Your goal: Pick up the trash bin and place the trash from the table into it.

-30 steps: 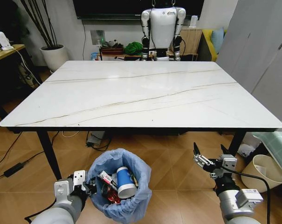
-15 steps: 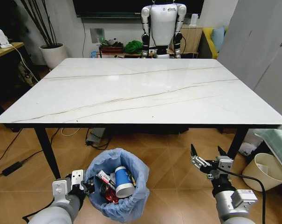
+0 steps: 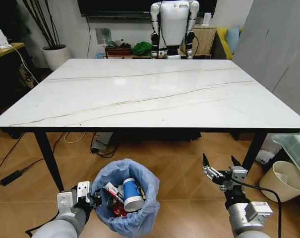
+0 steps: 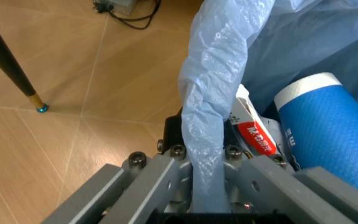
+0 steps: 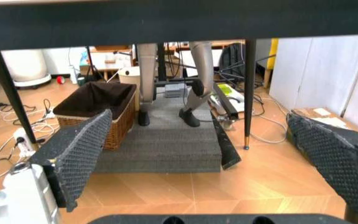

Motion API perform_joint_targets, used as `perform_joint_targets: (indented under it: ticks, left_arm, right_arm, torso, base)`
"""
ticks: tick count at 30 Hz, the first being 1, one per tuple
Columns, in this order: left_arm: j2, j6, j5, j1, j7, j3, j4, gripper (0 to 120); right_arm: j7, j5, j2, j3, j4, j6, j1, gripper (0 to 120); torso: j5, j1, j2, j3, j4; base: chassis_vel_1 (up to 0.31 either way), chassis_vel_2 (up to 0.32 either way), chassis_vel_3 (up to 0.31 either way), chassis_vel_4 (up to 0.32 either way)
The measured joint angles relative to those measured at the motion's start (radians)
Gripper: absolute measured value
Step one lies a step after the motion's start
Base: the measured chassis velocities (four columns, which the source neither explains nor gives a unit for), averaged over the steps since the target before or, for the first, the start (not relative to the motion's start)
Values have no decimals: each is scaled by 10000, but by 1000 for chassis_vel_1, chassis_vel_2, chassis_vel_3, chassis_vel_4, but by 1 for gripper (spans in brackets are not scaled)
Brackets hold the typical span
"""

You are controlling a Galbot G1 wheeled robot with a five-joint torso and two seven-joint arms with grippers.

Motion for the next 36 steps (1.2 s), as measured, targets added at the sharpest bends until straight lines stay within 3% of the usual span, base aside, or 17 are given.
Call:
perform_joint_targets:
  ticks: [36]
  left_arm:
    - [-72,0,157,136,-26,162,15,0]
  right_arm:
    - [35,-128,124,-186,-131,52,-82,100]
  torso:
    - [1,-554,-1433,-877,0]
  base:
    - [0,0,0,0]
